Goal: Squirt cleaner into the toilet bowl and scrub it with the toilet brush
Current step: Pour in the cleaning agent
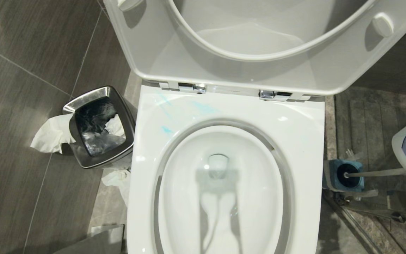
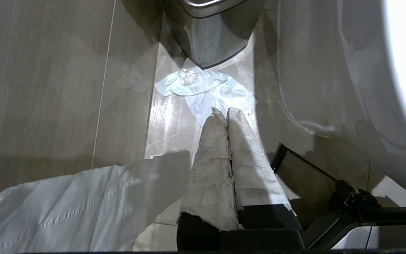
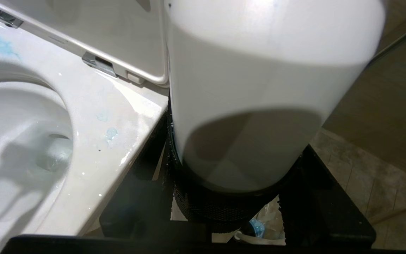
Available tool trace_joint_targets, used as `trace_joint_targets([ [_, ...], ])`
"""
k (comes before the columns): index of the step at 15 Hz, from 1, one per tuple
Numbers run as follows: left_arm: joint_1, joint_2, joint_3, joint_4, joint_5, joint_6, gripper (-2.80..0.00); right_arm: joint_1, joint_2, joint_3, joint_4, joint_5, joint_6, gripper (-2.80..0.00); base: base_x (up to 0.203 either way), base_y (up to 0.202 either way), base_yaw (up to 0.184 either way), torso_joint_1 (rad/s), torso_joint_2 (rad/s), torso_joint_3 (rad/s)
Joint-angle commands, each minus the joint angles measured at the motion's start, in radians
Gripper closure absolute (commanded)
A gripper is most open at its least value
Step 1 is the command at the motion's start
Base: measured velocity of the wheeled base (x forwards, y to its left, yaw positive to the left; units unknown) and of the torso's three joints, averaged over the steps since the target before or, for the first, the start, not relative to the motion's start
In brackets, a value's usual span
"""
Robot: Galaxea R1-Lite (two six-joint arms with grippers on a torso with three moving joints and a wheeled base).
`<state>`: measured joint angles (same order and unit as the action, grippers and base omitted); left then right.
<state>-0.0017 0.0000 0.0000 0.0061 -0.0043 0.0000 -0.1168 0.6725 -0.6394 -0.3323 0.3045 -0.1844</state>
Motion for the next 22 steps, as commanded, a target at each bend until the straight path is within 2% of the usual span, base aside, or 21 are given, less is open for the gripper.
trace_joint_targets([
  [1, 0.000, 0.002, 0.003, 0.000, 0.000, 0.000, 0.00, 0.000, 0.012, 0.001, -0.002, 0.001, -0.001, 0.00, 0.000, 0.000, 0.000, 0.006, 0.00, 0.080],
  [22, 0.000, 0.002, 0.003, 0.000, 0.000, -0.002, 0.00, 0.002, 0.044, 0.035, 0.006, -0.018, 0.021, 0.00, 0.000, 0.000, 0.000, 0.003, 0.00, 0.199],
])
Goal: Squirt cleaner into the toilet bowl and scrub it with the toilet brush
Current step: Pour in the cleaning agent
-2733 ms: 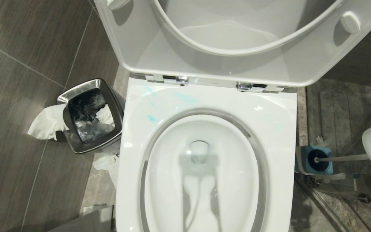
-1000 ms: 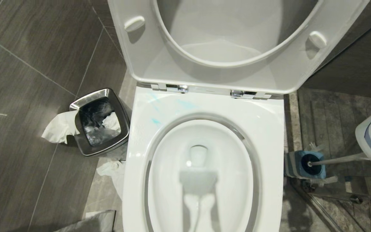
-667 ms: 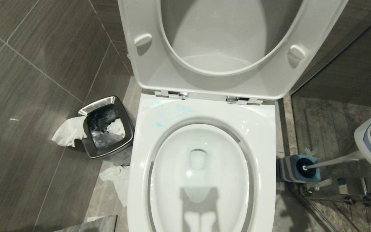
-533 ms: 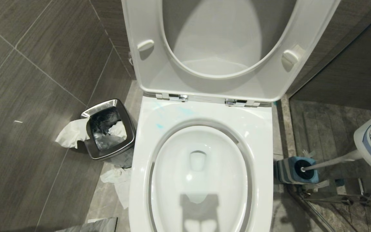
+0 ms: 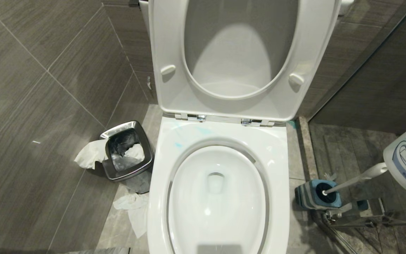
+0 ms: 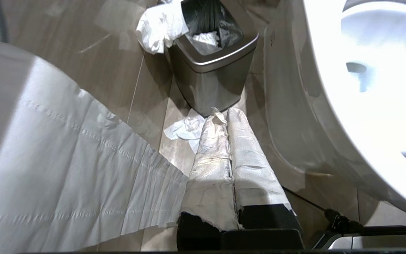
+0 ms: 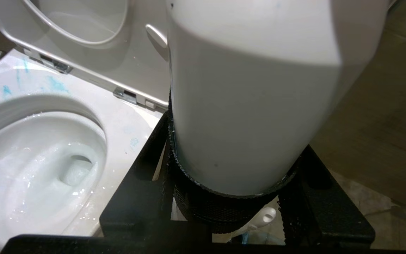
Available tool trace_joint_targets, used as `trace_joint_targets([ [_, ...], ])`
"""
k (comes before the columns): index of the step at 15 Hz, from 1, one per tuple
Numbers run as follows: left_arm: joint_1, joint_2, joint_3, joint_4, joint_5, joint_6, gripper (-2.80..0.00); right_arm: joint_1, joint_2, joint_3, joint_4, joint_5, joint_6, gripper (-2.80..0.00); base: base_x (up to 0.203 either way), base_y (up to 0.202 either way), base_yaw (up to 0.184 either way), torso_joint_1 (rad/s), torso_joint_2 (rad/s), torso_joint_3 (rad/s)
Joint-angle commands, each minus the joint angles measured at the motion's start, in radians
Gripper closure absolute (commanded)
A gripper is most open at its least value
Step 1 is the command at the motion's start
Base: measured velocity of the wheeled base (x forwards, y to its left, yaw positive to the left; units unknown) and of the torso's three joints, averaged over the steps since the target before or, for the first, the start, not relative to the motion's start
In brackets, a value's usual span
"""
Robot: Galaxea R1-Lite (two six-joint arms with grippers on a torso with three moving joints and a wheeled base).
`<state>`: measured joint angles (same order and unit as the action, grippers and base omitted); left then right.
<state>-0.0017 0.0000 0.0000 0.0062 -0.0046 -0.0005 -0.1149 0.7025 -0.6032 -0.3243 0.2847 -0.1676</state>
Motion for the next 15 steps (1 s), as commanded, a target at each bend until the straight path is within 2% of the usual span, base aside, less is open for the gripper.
trace_joint_targets([
  [1, 0.000, 0.002, 0.003, 0.000, 0.000, -0.001, 0.00, 0.000, 0.020, -0.001, -0.002, 0.002, 0.010, 0.00, 0.000, 0.000, 0.000, -0.002, 0.00, 0.217],
  [15, 0.000, 0.002, 0.003, 0.000, 0.000, -0.001, 0.00, 0.000, 0.055, -0.004, -0.004, -0.002, 0.013, 0.00, 0.000, 0.000, 0.000, 0.003, 0.00, 0.200],
])
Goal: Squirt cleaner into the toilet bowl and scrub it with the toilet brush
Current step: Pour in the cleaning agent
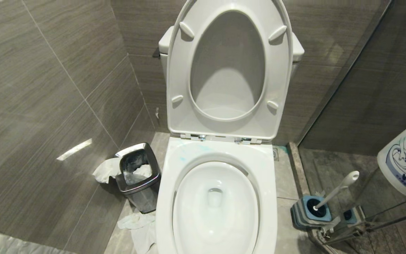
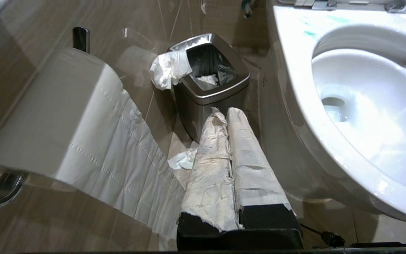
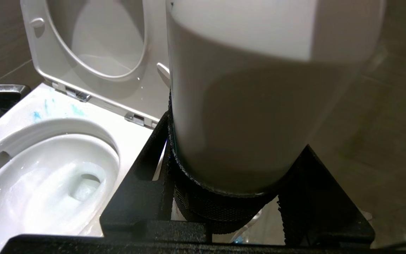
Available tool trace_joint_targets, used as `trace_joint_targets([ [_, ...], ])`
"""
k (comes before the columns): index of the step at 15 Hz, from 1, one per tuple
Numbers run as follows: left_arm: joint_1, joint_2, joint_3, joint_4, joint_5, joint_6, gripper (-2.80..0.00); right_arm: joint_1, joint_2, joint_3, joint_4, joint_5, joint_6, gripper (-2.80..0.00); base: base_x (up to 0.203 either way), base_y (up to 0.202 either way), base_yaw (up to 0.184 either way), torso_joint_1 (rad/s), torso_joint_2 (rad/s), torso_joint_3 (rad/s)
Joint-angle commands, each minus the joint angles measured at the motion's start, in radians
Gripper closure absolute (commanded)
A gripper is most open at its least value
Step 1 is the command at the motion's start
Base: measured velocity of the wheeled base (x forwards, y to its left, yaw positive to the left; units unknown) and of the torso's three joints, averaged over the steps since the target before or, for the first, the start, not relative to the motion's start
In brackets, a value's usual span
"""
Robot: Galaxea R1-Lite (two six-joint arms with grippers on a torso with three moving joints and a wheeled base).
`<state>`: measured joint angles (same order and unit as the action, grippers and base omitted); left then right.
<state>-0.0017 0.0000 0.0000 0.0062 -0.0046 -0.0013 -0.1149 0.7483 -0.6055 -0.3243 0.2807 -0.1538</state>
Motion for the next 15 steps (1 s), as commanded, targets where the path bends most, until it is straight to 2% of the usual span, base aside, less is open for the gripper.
trace_joint_targets([
  [1, 0.000, 0.002, 0.003, 0.000, 0.000, 0.000, 0.00, 0.000, 0.010, 0.000, -0.002, 0.002, -0.001, 0.00, 0.000, 0.000, 0.000, 0.011, 0.00, 0.203],
  [6, 0.000, 0.002, 0.003, 0.000, 0.000, 0.000, 0.00, 0.000, 0.065, -0.012, -0.002, -0.003, -0.003, 0.00, 0.000, 0.000, 0.000, 0.002, 0.00, 0.181],
  [9, 0.000, 0.002, 0.003, 0.000, 0.000, 0.000, 0.00, 0.035, 0.155, -0.052, -0.007, -0.072, -0.005, 0.00, 0.000, 0.000, 0.000, 0.004, 0.00, 0.039],
  [10, 0.000, 0.002, 0.003, 0.000, 0.000, 0.000, 0.00, 0.081, 0.178, -0.062, -0.009, -0.118, -0.006, 0.00, 0.000, 0.000, 0.000, 0.000, 0.00, 0.000],
  [12, 0.000, 0.002, 0.003, 0.000, 0.000, 0.000, 0.00, 0.223, 0.221, -0.077, -0.014, -0.246, -0.005, 0.00, 0.000, 0.000, 0.000, 0.000, 0.00, 0.000],
  [15, 0.000, 0.002, 0.003, 0.000, 0.000, 0.000, 0.00, 0.507, 0.321, -0.101, -0.057, -0.509, -0.009, 0.00, 0.000, 0.000, 0.000, 0.000, 0.00, 0.000],
])
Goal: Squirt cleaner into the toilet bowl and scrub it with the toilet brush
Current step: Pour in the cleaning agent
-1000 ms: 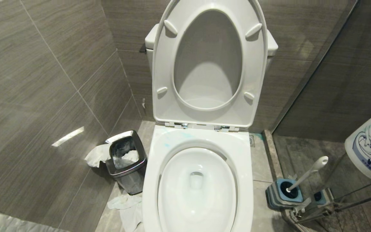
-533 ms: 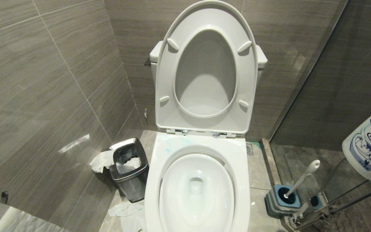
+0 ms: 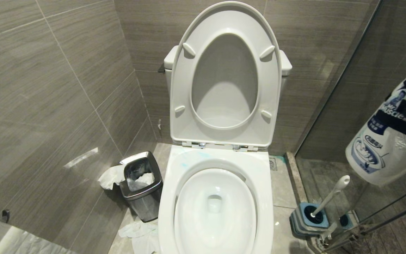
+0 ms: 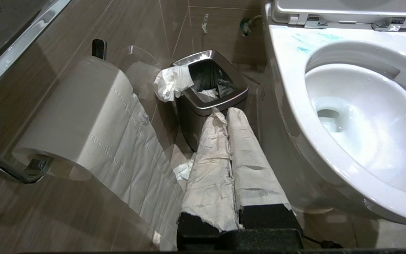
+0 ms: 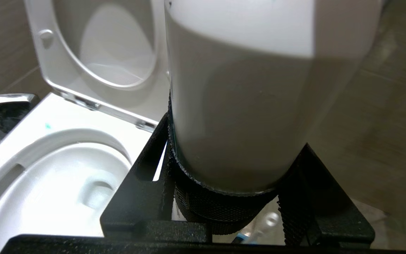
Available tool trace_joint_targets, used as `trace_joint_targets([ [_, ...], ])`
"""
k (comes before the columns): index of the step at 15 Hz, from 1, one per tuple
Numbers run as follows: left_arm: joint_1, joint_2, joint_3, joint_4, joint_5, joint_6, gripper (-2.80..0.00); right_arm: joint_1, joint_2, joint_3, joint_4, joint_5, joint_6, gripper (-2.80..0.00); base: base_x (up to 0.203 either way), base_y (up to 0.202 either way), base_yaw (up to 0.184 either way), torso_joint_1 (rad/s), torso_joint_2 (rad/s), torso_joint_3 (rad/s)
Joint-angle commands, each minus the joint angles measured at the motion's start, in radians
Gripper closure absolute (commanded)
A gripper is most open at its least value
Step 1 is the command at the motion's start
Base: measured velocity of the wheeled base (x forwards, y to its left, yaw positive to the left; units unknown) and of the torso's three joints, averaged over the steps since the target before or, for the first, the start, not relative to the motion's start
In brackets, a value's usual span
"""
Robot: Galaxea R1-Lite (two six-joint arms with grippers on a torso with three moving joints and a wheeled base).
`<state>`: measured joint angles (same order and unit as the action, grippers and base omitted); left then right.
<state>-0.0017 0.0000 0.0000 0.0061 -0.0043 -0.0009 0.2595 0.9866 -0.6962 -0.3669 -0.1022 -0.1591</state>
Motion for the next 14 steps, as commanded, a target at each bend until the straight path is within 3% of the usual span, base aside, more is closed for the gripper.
trace_joint_targets([
  [1, 0.000, 0.002, 0.003, 0.000, 0.000, -0.001, 0.00, 0.218, 0.121, -0.015, -0.031, -0.227, -0.014, 0.00, 0.000, 0.000, 0.000, 0.000, 0.00, 0.000],
  [2, 0.000, 0.002, 0.003, 0.000, 0.000, -0.001, 0.00, 0.288, 0.161, -0.017, -0.043, -0.317, -0.038, 0.00, 0.000, 0.000, 0.000, 0.000, 0.00, 0.000],
  [4, 0.000, 0.002, 0.003, 0.000, 0.000, -0.001, 0.00, 0.331, 0.248, -0.023, -0.054, -0.387, -0.071, 0.00, 0.000, 0.000, 0.000, 0.000, 0.00, 0.000],
  [11, 0.000, 0.002, 0.003, 0.000, 0.000, -0.001, 0.00, 0.442, 0.485, -0.137, -0.055, -0.470, -0.112, 0.00, 0.000, 0.000, 0.000, 0.000, 0.00, 0.000],
  [14, 0.000, 0.002, 0.003, 0.000, 0.000, -0.001, 0.00, 0.446, 0.501, -0.134, -0.033, -0.476, -0.244, 0.00, 0.000, 0.000, 0.000, 0.000, 0.00, 0.000],
])
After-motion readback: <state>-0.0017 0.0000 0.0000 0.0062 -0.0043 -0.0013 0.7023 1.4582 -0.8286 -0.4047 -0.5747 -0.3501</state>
